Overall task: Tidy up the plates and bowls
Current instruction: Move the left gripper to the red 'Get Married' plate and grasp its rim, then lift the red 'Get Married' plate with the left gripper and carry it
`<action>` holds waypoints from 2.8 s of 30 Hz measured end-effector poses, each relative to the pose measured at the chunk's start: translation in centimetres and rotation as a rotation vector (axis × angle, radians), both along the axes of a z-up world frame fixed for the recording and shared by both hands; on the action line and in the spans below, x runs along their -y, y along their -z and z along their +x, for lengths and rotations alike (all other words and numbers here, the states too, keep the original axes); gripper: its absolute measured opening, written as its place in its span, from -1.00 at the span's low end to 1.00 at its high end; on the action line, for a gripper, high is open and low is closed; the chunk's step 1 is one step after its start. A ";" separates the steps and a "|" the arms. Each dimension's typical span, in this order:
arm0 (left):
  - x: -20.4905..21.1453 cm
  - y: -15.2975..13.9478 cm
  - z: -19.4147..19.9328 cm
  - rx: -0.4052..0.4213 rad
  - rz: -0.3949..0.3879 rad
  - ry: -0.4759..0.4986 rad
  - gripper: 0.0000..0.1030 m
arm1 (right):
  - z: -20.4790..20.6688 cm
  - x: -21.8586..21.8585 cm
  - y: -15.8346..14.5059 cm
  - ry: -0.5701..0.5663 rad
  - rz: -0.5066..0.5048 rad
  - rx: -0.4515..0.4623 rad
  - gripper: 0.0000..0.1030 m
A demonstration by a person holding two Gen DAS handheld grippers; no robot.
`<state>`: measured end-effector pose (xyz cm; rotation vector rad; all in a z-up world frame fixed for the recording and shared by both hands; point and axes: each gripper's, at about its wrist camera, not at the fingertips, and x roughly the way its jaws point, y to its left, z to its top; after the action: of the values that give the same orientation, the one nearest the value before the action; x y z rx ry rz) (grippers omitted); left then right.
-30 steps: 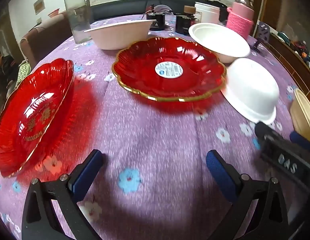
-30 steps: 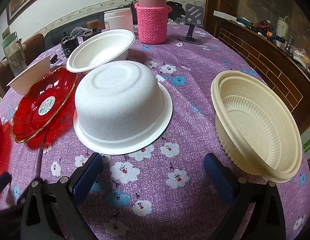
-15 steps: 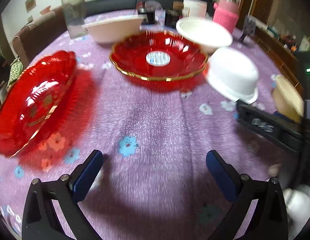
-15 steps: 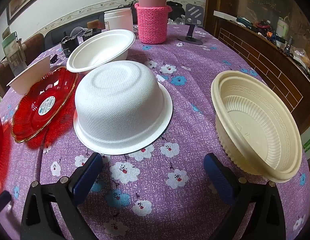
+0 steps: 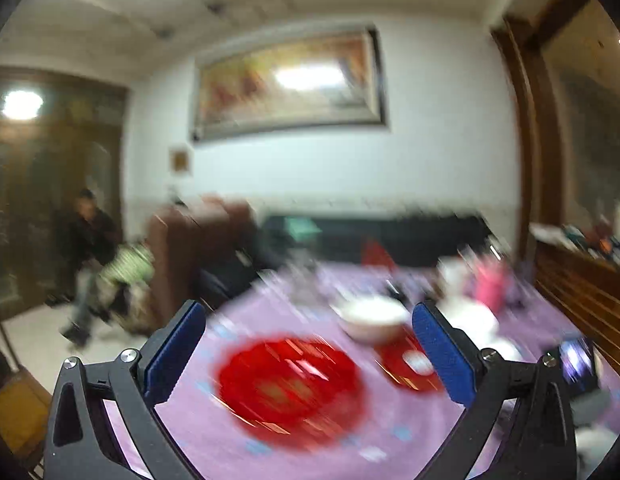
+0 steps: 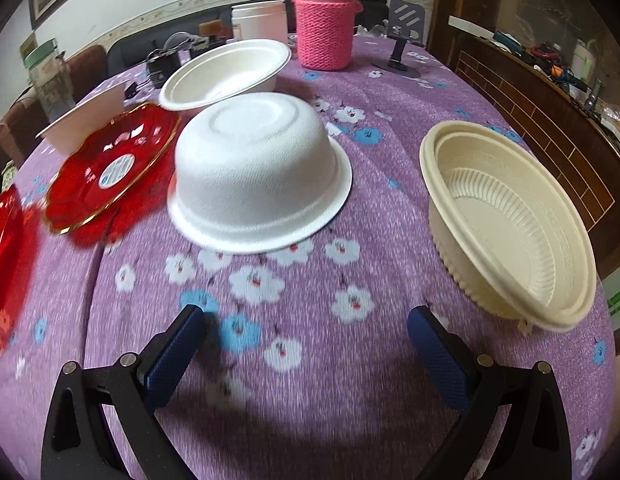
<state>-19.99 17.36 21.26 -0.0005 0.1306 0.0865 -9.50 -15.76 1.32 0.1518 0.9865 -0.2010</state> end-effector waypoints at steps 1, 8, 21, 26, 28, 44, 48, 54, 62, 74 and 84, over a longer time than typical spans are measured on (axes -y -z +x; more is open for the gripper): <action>-0.8 -0.8 -0.4 0.033 -0.001 -0.026 1.00 | -0.2 0.0 0.0 -0.009 0.001 -0.008 0.98; -7.6 -3.4 0.4 0.019 0.003 -0.174 1.00 | -3.1 -0.6 -4.4 0.034 -0.018 0.099 0.98; -19.3 4.5 6.3 -0.471 -0.353 -0.150 1.00 | 0.4 -12.3 -7.1 -0.317 0.236 0.126 0.95; -19.9 7.4 9.5 -0.565 -0.412 -0.110 1.00 | 2.9 -16.9 -6.7 -0.392 0.310 0.107 0.92; -20.0 8.1 10.9 -0.593 -0.404 -0.103 1.00 | 3.5 -18.0 -6.8 -0.397 0.332 0.101 0.90; -16.2 16.5 20.1 -0.837 -0.477 0.030 0.55 | 9.3 -22.0 -2.5 -0.341 0.360 -0.049 0.57; -15.4 17.4 20.4 -0.862 -0.451 0.046 -0.05 | 9.7 -22.9 -2.2 -0.358 0.331 -0.044 0.51; -14.3 17.6 20.5 -0.874 -0.437 0.075 -0.69 | 10.0 -23.7 -2.0 -0.383 0.308 -0.032 0.17; -14.7 16.8 19.9 -0.852 -0.434 0.052 -0.70 | 9.5 -24.1 -2.2 -0.397 0.293 -0.006 -0.58; -16.3 11.9 17.7 -0.741 -0.424 0.028 -0.70 | 7.6 -26.1 -5.9 -0.477 0.238 0.113 -0.65; -17.2 12.2 13.4 -0.704 -0.424 0.003 -0.70 | 3.7 -27.4 -6.9 -0.540 0.173 0.157 -0.65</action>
<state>-6.62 34.59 9.05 -0.3962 0.8507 0.0515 -5.75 11.69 8.17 0.0529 0.8550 0.3867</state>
